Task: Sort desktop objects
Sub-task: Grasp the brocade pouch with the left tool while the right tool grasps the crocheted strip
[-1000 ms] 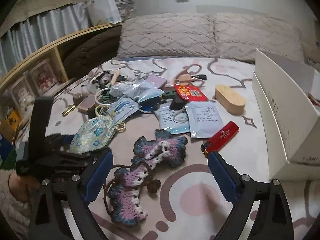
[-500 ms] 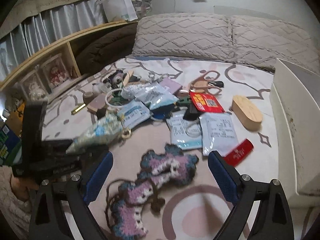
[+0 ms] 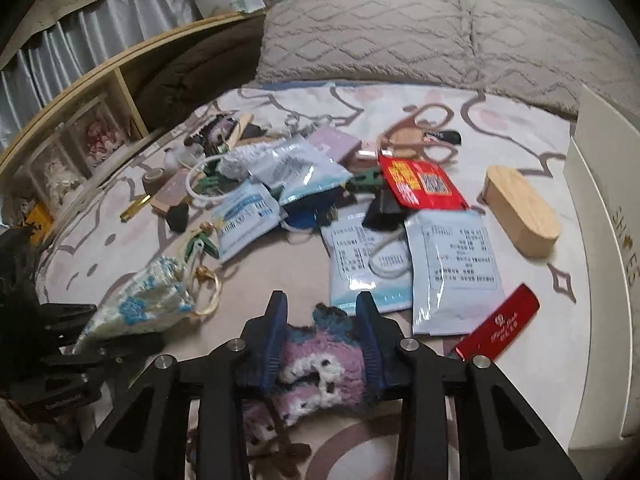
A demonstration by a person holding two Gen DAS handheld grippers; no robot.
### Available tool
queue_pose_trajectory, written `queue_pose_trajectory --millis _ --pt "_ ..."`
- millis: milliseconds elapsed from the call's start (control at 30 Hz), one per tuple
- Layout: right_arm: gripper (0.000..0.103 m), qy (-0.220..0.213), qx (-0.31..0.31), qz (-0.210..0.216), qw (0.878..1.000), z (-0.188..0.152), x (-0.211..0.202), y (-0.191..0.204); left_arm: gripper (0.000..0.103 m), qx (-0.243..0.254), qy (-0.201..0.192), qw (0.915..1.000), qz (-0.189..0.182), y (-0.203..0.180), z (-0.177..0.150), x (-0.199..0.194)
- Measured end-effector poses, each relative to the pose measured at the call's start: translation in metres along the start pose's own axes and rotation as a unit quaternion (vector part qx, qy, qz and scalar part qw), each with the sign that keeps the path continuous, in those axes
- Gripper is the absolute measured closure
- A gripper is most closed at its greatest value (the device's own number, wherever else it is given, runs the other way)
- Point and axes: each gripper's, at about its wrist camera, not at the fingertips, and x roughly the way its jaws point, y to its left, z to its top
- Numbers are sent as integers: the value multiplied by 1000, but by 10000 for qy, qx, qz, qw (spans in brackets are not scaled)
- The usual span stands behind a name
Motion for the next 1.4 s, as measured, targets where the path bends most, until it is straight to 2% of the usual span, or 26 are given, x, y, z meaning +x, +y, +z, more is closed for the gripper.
queue_pose_trajectory --millis 233,467,567,600,667,733,833,933,1167,1267,1400 --pt "67 349 97 -197 9991 -26 -7 4 89 -62 -24 10000 -28 2 0 -1" --pt "67 529 134 -54 9985 -48 -24 17 89 -53 -32 10000 -75 -1 0 -1" --pt "66 411 285 122 9987 -55 -32 13 89 -42 -25 10000 -67 -3 -1 1" --pt "62 331 381 242 9984 -57 -34 10 89 -30 -23 10000 -63 -4 -1 1" --pt "26 220 533 605 9965 -59 -37 5 89 4 -22 10000 -54 -6 -2 2" --pt "10 111 525 868 9948 -59 -42 7 89 27 -26 10000 -47 -7 -2 3" --pt "10 -17 239 926 9954 -56 -49 19 89 20 -26 10000 -52 -8 -2 3" --pt "10 -53 -310 810 9962 -58 -53 38 89 29 -29 10000 -44 -8 -2 3" --pt "10 -3 -1296 652 9894 -68 -53 66 89 27 -25 10000 -44 -8 -2 2" --pt "10 62 -1448 553 9879 -71 -49 68 89 35 -27 10000 -36 -8 -2 2" --pt "10 386 -1279 295 9906 -73 -31 63 89 27 -28 10000 -44 -8 -2 3"
